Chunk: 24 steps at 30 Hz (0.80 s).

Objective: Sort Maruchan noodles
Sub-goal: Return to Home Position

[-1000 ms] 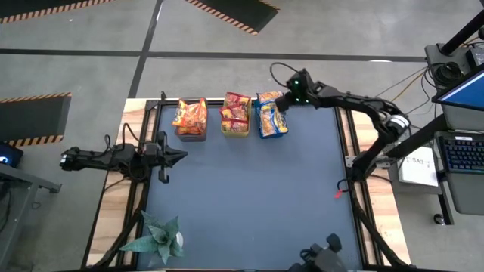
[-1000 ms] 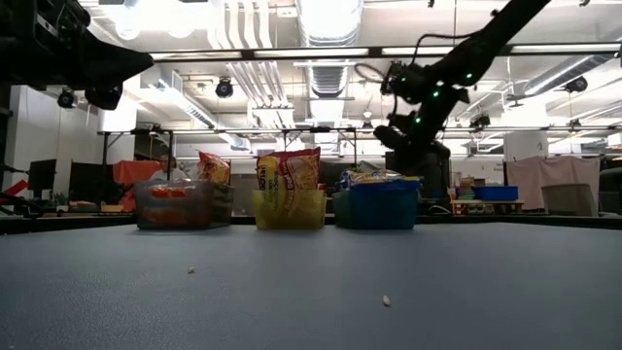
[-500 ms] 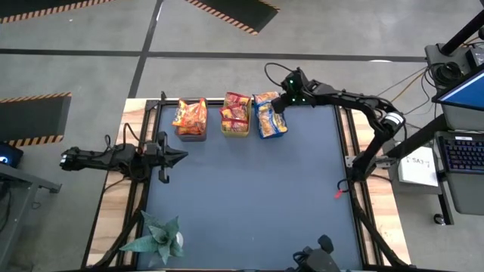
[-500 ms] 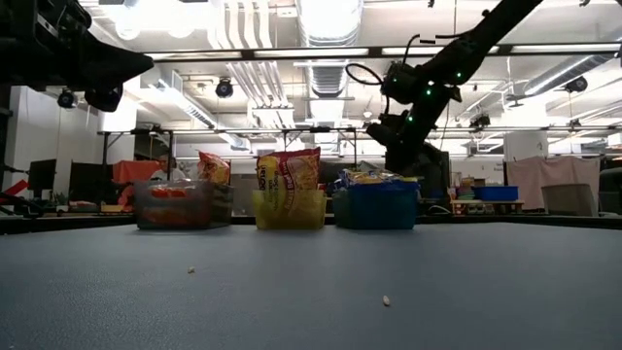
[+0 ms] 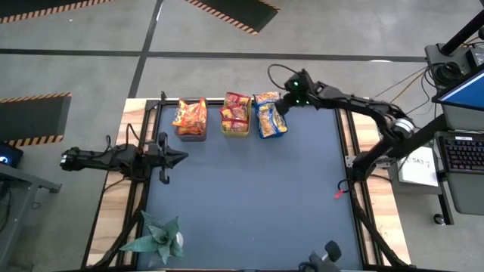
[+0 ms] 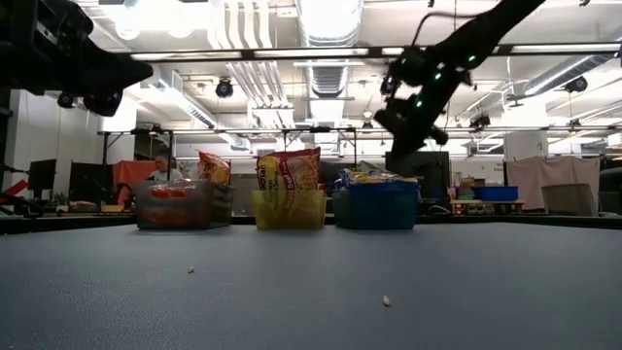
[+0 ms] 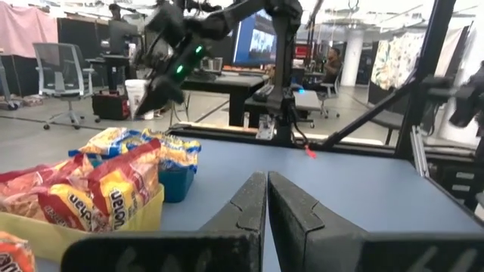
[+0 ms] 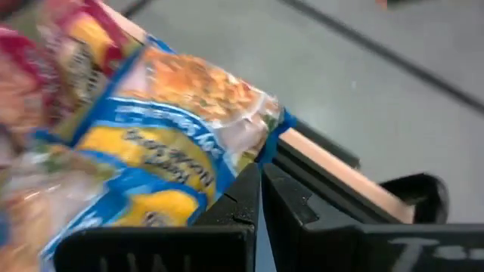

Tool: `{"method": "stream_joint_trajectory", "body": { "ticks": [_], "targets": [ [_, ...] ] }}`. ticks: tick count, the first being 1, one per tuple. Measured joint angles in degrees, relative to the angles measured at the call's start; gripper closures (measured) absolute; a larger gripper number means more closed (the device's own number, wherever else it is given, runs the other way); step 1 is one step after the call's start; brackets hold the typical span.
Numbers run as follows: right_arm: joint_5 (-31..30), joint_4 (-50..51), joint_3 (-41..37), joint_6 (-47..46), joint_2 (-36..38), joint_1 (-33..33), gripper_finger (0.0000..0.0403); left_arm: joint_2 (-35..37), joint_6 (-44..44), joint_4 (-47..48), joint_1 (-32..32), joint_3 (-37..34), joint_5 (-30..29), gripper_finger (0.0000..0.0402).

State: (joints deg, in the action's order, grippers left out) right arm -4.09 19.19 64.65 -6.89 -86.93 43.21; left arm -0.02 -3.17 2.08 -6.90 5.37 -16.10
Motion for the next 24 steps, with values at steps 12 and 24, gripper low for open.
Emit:
{"method": "stream_joint_trajectory", "body": {
  "ticks": [12,24],
  "targets": [
    [14.69,-21.15,-31.30,9.67,31.26,-7.38,0.0394,0.03,1.19,0.72,-0.01,0.00,0.00,0.0402],
    [24.15,-21.62,-47.99,15.34,65.57,-7.34,0.0394,0.03,-1.54,1.52,-0.01,0.09,0.12,0.0402]
  ]
}}
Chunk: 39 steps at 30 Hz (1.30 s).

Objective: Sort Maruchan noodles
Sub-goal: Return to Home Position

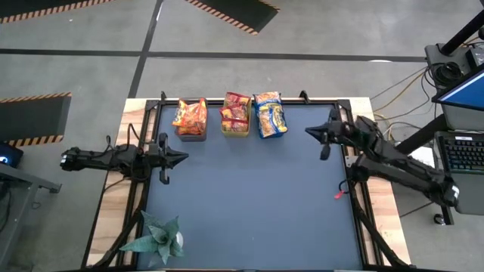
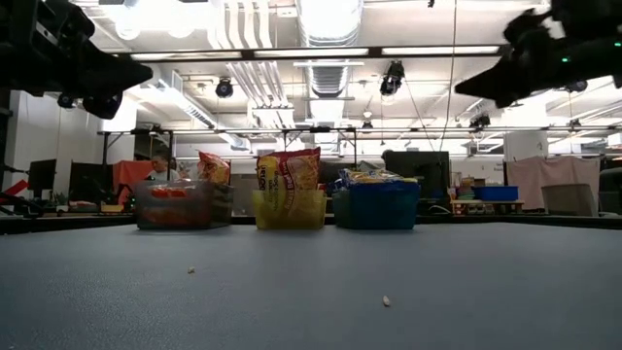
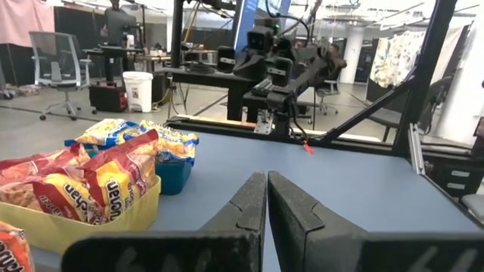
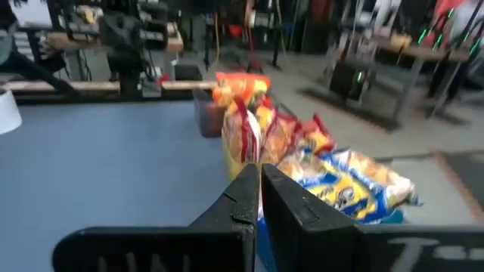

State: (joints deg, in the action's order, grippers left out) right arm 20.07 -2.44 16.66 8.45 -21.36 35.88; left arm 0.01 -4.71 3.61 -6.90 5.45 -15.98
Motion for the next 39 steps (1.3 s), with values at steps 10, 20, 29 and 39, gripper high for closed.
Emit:
{"method": "stream_joint_trajectory", "body": {
  "ticks": [10,20,29,39],
  "targets": [
    [1.71,-0.33,-8.46,0.19,18.50,0.02,0.0394,0.00,0.63,-0.99,-0.01,0.00,-5.73,0.0402],
    [6.63,-8.96,-15.97,-0.49,20.74,-0.04,0.0394,-0.41,2.66,-0.57,-0.02,0.07,-8.97,0.0402],
    [8.49,-2.77,-15.95,-5.98,20.03,-0.13,0.0394,-0.70,2.67,-0.57,-0.02,0.09,-9.02,0.0402],
    [8.45,-2.10,-15.97,-15.28,19.34,-0.13,0.0394,-1.09,2.68,-0.55,-0.02,0.09,-8.99,0.0402]
  ]
}}
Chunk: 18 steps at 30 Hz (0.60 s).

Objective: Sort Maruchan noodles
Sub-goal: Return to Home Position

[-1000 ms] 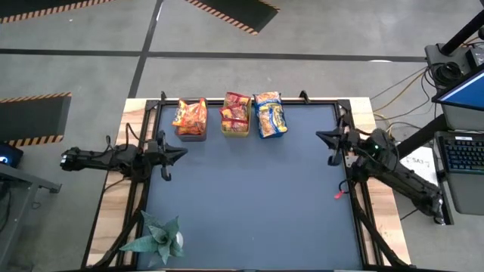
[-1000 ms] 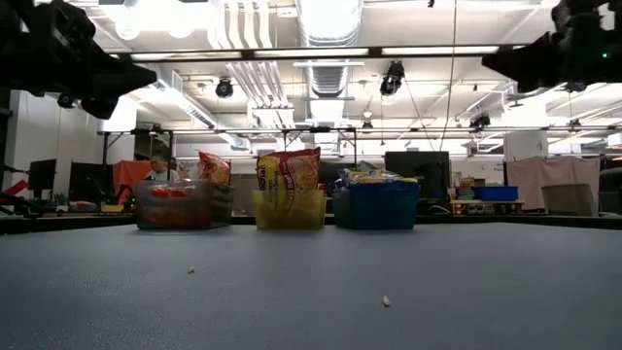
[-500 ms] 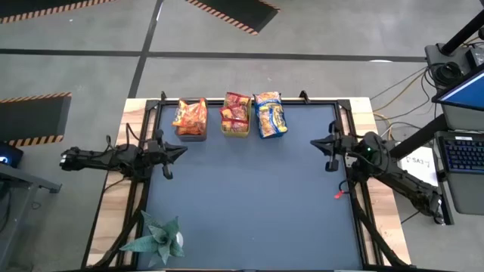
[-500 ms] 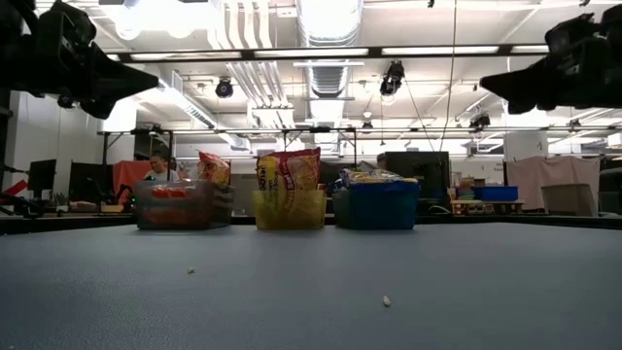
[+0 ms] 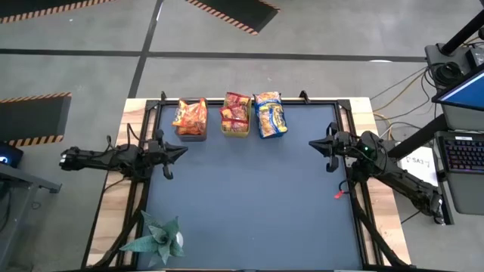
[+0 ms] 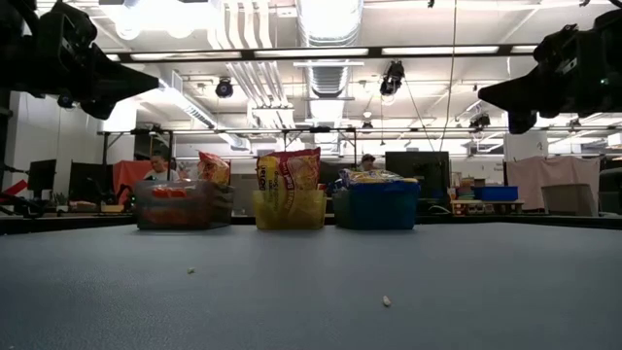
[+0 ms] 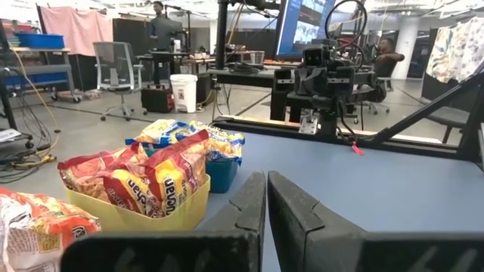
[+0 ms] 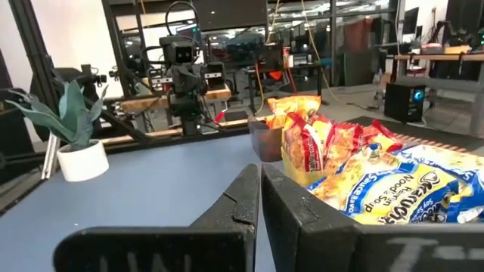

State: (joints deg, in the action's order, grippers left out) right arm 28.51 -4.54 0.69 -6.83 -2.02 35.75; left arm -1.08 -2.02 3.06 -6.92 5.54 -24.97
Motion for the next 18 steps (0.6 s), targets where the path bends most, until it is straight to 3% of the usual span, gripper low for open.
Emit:
{"method": "stream_joint_trajectory", "body": {
  "ticks": [18],
  "targets": [
    [-0.02,0.00,-0.02,1.40,-0.02,0.00,0.0394,-0.07,0.00,-0.01,0.00,0.00,0.02,0.0402]
  ]
}}
